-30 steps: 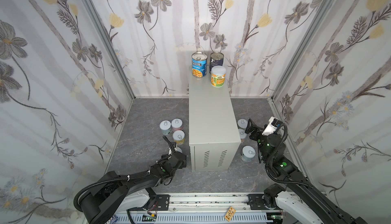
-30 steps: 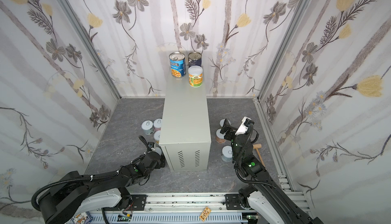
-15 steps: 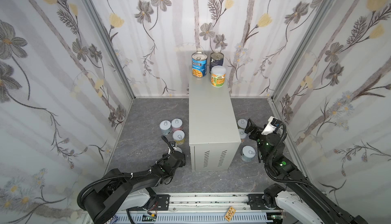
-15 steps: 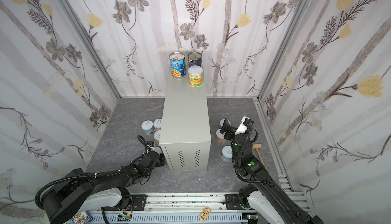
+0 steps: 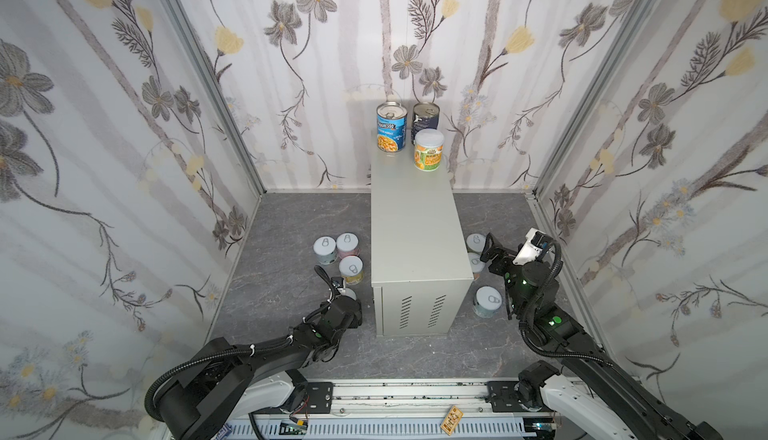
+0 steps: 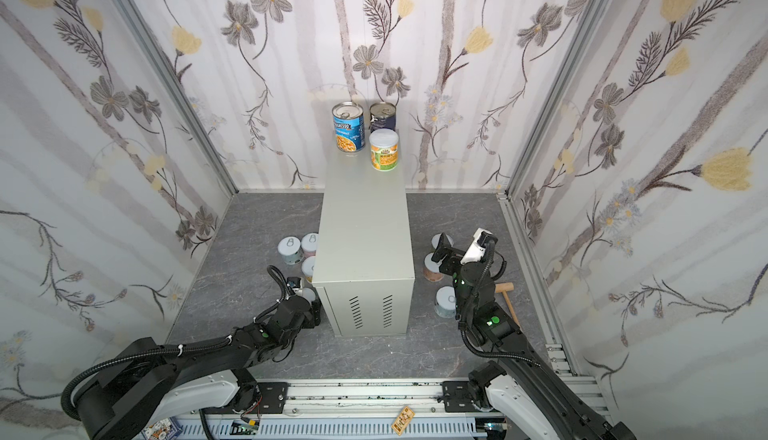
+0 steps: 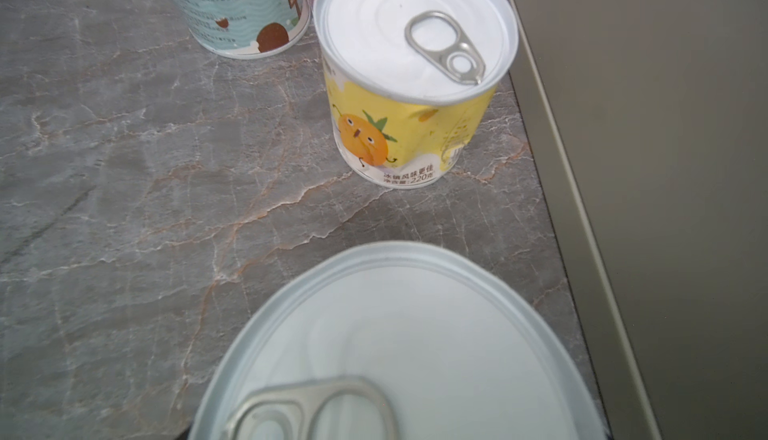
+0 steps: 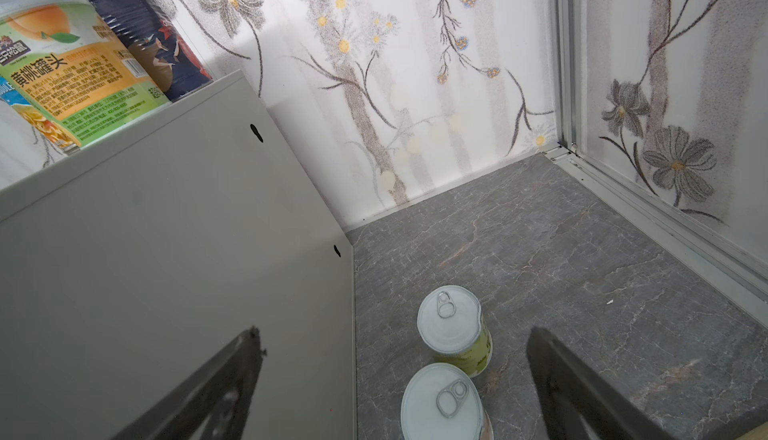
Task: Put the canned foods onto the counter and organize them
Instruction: 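Lift the pink-labelled can up toward the cabinet top with the left gripper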
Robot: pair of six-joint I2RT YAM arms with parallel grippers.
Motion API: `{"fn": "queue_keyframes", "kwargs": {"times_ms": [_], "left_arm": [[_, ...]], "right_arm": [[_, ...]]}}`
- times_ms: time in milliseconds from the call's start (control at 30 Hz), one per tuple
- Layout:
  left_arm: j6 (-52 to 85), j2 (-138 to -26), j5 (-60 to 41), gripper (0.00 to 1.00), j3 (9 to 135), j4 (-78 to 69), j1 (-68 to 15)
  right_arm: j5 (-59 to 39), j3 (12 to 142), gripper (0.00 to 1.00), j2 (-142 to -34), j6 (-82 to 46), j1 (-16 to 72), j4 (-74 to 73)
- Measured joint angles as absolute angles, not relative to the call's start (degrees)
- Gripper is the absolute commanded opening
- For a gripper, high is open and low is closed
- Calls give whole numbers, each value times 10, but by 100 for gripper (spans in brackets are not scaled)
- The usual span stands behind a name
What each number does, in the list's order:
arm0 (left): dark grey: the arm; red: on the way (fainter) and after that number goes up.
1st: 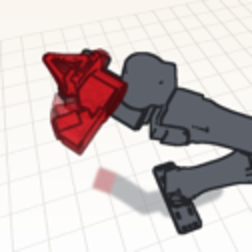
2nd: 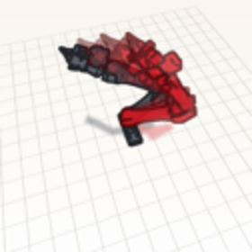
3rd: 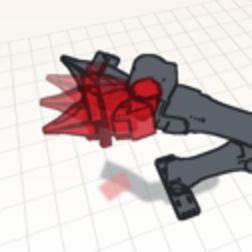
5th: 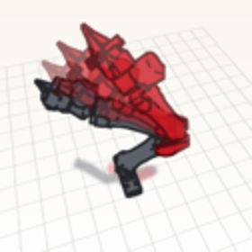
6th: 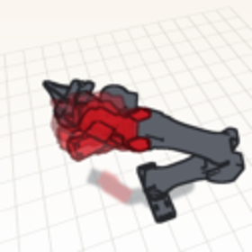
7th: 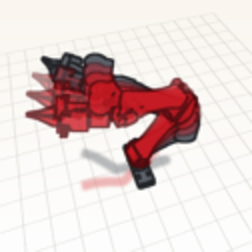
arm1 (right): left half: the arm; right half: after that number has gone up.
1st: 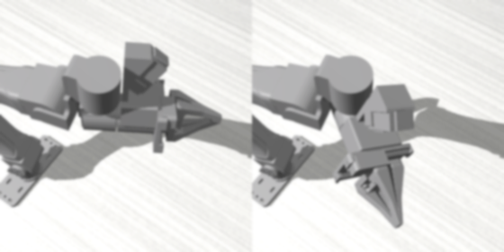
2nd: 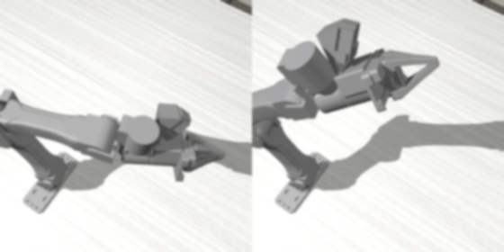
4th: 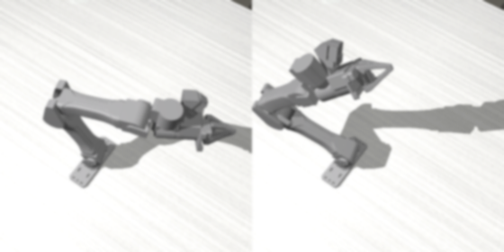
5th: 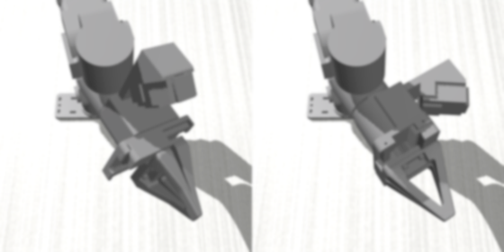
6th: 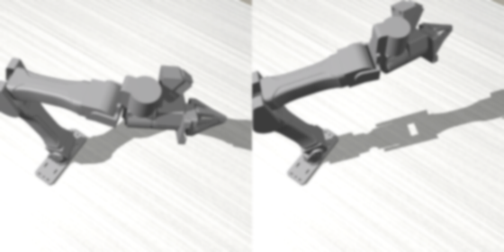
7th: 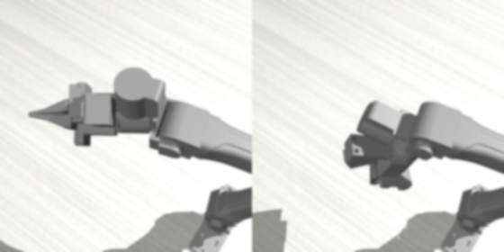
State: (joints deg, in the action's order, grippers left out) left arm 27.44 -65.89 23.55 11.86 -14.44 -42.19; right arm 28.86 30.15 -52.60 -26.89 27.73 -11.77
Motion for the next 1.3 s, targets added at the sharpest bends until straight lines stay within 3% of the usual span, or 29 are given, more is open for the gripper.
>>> {"fn": "queue_keyframes", "kwargs": {"times_ms": [133,233,733,967,1300], "left_arm": [[274,-640,232,31,120,-122,-422],[274,-621,231,0,137,-85,-422],[310,-521,263,0,305,123,-400],[313,-525,270,0,422,226,-389],[259,-584,262,0,577,264,-356]], "right_arm": [[289,305,100,-527,-265,277,-118],[289,306,100,-527,-265,277,-118],[286,307,100,-526,-250,277,-129],[282,307,100,-524,-233,277,-134],[195,323,100,-495,-169,277,-164]]}}
